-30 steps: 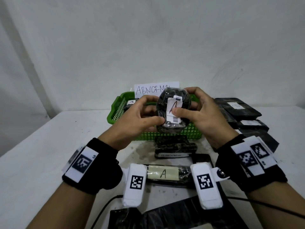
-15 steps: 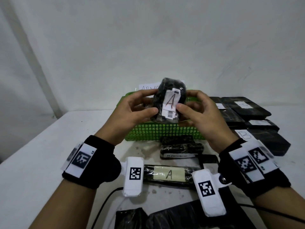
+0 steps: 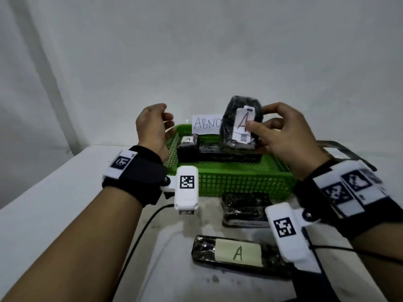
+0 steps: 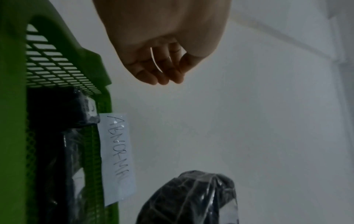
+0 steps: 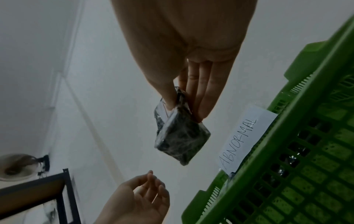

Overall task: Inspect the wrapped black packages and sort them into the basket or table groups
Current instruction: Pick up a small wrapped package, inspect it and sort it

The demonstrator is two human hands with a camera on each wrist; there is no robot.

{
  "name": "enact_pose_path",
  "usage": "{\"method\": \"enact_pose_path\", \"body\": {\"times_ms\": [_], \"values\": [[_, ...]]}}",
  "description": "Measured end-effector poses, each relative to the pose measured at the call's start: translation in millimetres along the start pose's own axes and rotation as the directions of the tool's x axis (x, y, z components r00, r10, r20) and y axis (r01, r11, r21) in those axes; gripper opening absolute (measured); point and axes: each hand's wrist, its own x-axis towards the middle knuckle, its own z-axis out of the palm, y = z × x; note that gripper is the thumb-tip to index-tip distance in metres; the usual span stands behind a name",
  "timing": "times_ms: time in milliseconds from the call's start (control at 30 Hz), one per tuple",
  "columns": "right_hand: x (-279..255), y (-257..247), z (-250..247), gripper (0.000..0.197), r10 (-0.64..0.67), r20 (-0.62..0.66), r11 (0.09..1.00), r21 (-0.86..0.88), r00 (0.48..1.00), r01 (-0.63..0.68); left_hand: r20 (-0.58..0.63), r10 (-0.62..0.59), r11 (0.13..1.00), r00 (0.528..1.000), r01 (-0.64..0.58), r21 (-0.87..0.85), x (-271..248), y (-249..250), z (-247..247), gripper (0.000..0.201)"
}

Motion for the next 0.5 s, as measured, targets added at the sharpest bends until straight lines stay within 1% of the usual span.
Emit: {"method": "enact_pose_path", "body": {"times_ms": [67, 133, 233, 300, 333, 400, 467, 500], "values": [[19, 2, 8, 0.030, 0.046, 0.066, 0.996, -0.079, 0.997, -0.040, -0.035, -0.008, 0.999, 0.999, 0.010, 0.043, 11, -13, -1, 0.011], [39, 6, 20, 0.033, 0.099, 0.097, 0.983, -0.167, 0.990, -0.082, -0.036, 0.009, 0.992, 0.999, -0.005, 0.125, 18, -25, -5, 0.014], [67, 14, 37, 0.033, 0.181, 0.119, 0.956, -0.253, 0.976, -0.147, 0.039, 0.054, 0.965, 0.998, -0.062, 0.255, 23, -33, -6, 0.018], [81, 20, 50, 0.032, 0.277, 0.192, 0.923, -0.325, 0.942, -0.205, 0.077, 0.068, 0.947, 0.995, -0.089, 0.308, 23, -34, -6, 0.021], [87, 21, 57, 0.030, 0.331, 0.254, 0.898, -0.380, 0.909, -0.221, 0.077, 0.073, 0.941, 0.994, -0.094, 0.324, 23, -34, -6, 0.021], [97, 21, 73, 0.026, 0.447, 0.381, 0.830, -0.515, 0.809, -0.215, 0.064, 0.096, 0.929, 0.993, -0.113, 0.352, 23, -36, -7, 0.021], [105, 19, 91, 0.023, 0.557, 0.451, 0.747, -0.638, 0.697, -0.185, 0.059, 0.116, 0.919, 0.991, -0.130, 0.373, 23, -39, -7, 0.020], [109, 18, 100, 0.020, 0.596, 0.467, 0.715, -0.679, 0.653, -0.168, 0.056, 0.124, 0.917, 0.991, -0.136, 0.375, 24, -39, -7, 0.020]]}}
